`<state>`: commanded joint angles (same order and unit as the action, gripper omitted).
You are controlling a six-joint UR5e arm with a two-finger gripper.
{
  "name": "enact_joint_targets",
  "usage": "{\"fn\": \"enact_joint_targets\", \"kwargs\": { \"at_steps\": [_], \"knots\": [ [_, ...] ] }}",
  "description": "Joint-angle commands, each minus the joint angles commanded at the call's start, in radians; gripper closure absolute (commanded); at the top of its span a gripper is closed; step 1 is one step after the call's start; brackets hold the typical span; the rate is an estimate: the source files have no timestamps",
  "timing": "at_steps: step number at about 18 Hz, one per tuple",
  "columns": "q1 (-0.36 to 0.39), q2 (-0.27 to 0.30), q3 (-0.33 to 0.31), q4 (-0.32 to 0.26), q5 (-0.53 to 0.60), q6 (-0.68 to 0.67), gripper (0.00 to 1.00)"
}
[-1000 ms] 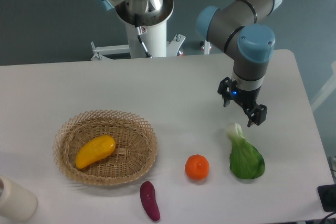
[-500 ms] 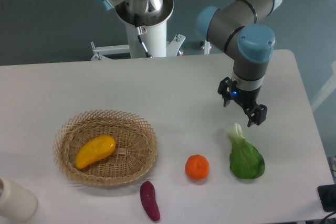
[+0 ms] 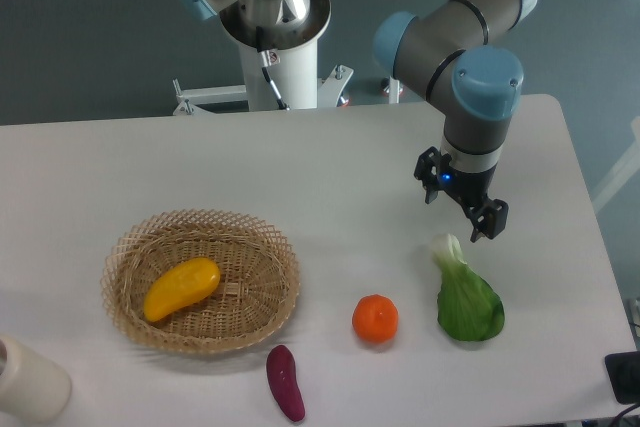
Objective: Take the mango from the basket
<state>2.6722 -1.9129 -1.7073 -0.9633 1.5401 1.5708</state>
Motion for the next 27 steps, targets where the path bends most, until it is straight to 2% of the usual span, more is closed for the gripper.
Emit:
{"fn": "enact_joint_targets", "kwargs": {
  "at_steps": [8, 10, 12, 16, 19, 27],
  "knots": [
    [-0.006, 0.003, 0.002, -0.005, -0.003, -0.009, 0.00],
    [-0.035, 0.006, 0.008, -0.011, -0.003, -0.027, 0.00],
    [-0.069, 0.008, 0.015, -0.012, -0.017, -0.104, 0.00],
    [-0.124, 0.018, 0.003, -0.005, -0.147, -0.366, 0.00],
    [-0.219, 0.029, 0.006, 0.009, -0.147, -0.521, 0.00],
    [-0.429, 0.022, 0.000, 0.025, -0.143, -0.734, 0.00]
  ]
}}
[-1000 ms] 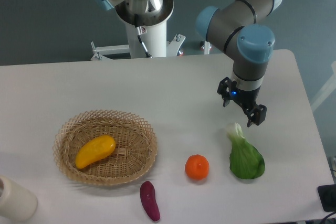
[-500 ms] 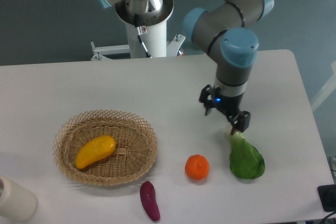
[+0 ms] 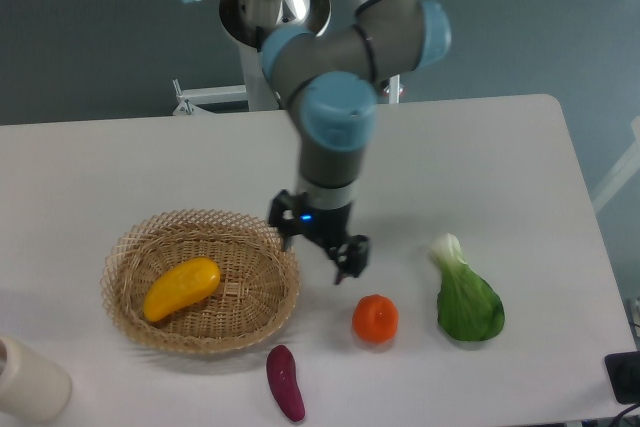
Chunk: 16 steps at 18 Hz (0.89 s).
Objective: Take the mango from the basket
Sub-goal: 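Move the gripper over the basket and lower it onto the yellow mango, then close the gripper around the yellow mango inside the basket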
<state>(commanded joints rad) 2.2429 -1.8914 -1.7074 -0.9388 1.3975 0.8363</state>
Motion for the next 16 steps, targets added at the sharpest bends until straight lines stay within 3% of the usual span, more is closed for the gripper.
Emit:
{"fn": "enact_joint_targets", "kwargs": {
  "at_steps": [10, 16],
  "knots": [
    [-0.164, -0.072, 0.017, 0.009, 0.002, -0.048, 0.00],
    [-0.224, -0.095, 0.012, 0.009, 0.018, -0.054, 0.00]
  ]
}}
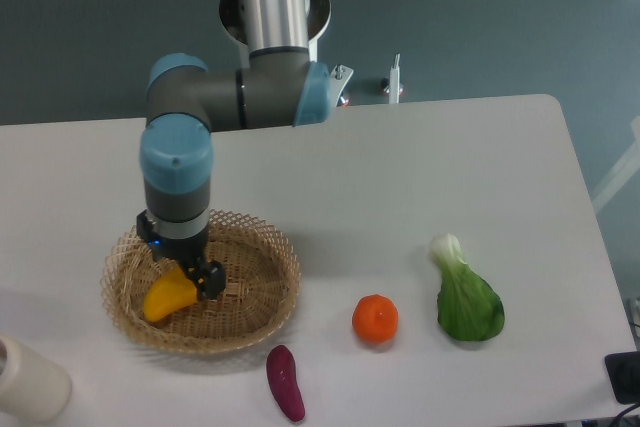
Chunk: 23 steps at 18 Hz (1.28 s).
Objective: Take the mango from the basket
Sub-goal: 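Close the gripper around the yellow mango inside the basket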
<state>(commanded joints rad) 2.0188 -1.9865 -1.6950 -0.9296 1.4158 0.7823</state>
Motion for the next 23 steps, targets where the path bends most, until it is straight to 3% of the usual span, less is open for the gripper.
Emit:
{"fn": "enact_joint_targets", "kwargs": {
  "at_steps": [5, 8, 23],
  "knots": [
    [-0.017, -0.018, 0.011, 0.003, 0.103, 0.002, 0.00],
    [-0.023, -0.047, 0.038, 0.002, 0.112, 0.000, 0.00],
    [-0.065, -0.130, 0.055, 0.006, 0.198, -0.069, 0.00]
  ]
}}
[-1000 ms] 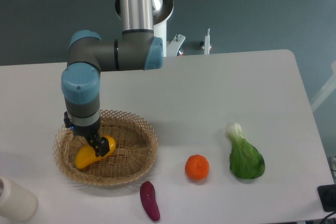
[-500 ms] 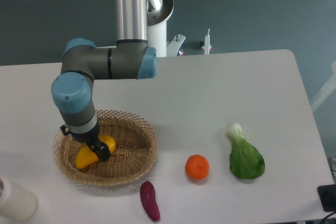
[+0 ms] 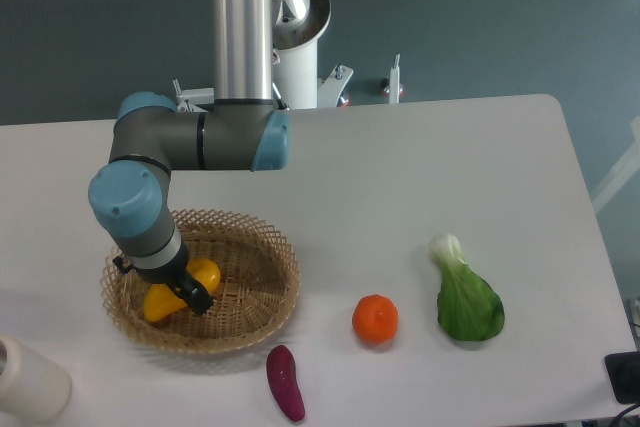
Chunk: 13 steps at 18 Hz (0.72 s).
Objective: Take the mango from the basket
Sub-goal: 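Close the gripper around the yellow mango inside the basket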
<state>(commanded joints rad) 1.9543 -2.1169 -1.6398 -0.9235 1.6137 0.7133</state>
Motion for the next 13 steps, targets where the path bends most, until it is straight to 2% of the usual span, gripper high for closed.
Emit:
{"fn": "enact_joint_targets", "kwargs": {
  "at_steps": [3, 4, 5, 6, 7, 13],
  "knots": [
    [-0.002, 0.000, -0.002, -0.002, 0.002, -0.002, 0.00],
    [-0.002, 0.002, -0.002, -0.003, 0.003, -0.002, 0.15],
    [-0.002, 0.006, -0.003, -0.003, 0.003, -0.002, 0.47],
    [-0.002, 0.009, -0.005, -0.003, 0.005, -0.002, 0.67],
    [-0.002, 0.012, -0.005, -0.002, 0.009, 0.000, 0.75],
    [0.008, 0.060, -0.002, -0.017, 0.009, 0.017, 0.74]
  ]
}}
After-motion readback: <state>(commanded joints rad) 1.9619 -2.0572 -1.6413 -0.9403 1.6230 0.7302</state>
